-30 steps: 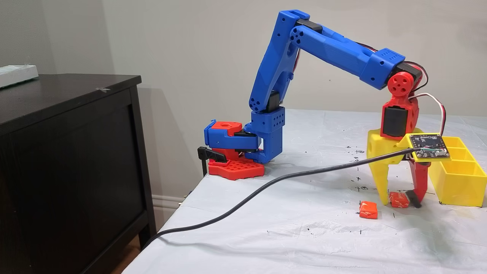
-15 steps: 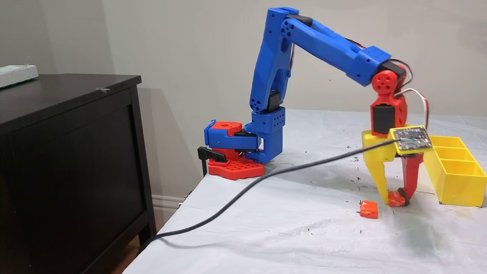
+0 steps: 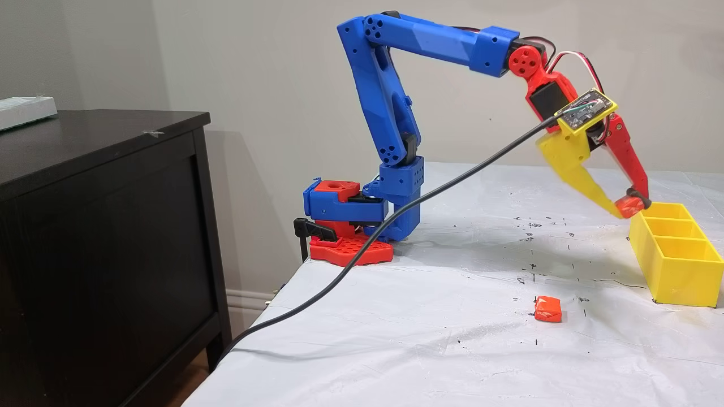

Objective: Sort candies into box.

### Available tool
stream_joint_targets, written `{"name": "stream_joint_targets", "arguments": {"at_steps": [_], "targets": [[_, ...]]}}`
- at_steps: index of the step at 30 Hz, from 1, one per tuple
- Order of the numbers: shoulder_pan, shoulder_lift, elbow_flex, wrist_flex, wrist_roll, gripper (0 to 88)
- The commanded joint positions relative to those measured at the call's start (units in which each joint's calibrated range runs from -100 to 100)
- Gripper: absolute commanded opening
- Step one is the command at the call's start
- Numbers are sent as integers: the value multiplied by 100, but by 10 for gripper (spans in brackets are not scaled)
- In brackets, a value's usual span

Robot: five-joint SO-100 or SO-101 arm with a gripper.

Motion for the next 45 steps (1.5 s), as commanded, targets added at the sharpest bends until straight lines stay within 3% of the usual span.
{"name": "stream_joint_targets", "arguments": {"at_steps": [1,12,36,38,43,45], "targets": [[-210,291,-1320,149,-186,2],[-699,2090,-3559,1058,-381,2],[-862,3201,-4515,1844,-342,7],[-844,3303,-4643,1909,-322,55],[-808,3370,-4816,2090,-283,275],[-808,3353,-4816,2130,-274,310]]}}
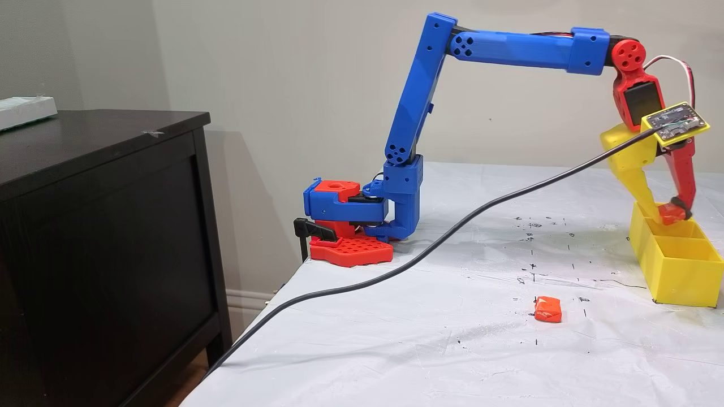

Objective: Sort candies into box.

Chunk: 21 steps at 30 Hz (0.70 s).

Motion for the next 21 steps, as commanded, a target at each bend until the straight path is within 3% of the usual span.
{"name": "stream_joint_targets", "arguments": {"at_steps": [1,9,13,14,15,21], "targets": [[-74,-217,-564,67,73,316],[-74,-437,-273,51,117,327],[-65,-632,-63,-55,166,245],[-65,-666,-36,-64,166,185],[-47,-751,37,-88,166,32],[80,-1133,401,-195,181,8]]}}
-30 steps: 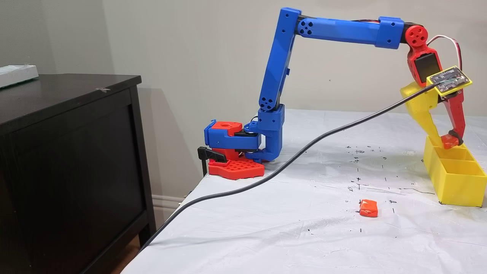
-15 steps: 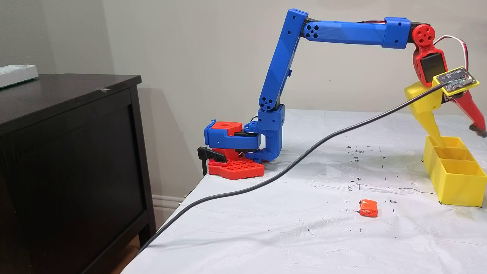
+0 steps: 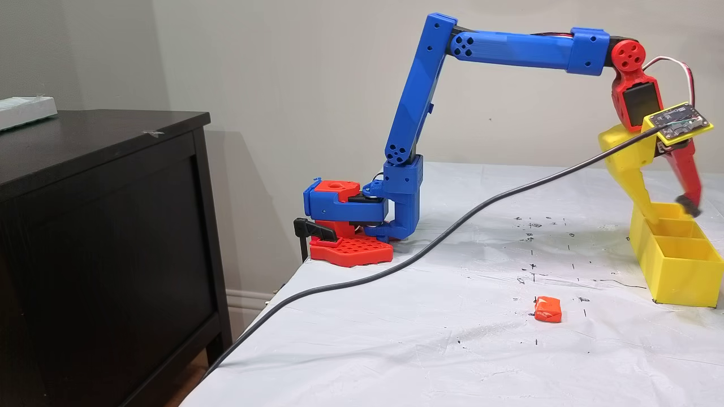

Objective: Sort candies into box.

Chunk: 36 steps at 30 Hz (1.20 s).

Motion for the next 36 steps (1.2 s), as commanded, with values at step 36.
{"name": "stream_joint_targets", "arguments": {"at_steps": [36], "targets": [[2525,-1939,2350,336,1758,4]]}}
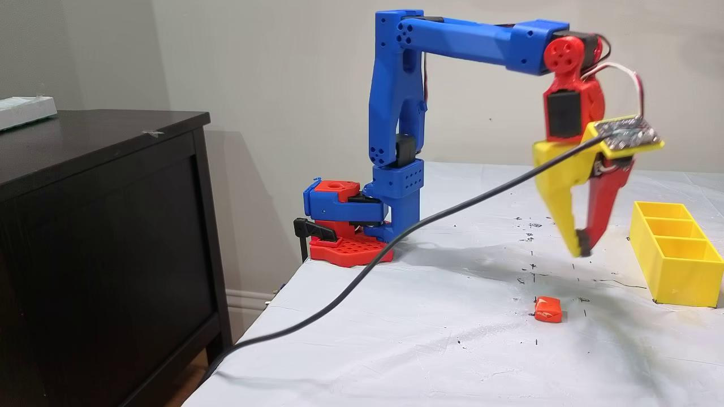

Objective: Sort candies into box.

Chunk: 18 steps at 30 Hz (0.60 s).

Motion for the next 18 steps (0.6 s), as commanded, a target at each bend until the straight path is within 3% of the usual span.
{"name": "stream_joint_targets", "arguments": {"at_steps": [1,8,10,18], "targets": [[334,-764,537,-388,190,4],[714,-1264,1539,-626,513,23],[814,-1434,1748,-716,620,125],[832,-1111,1484,-650,615,219]]}}
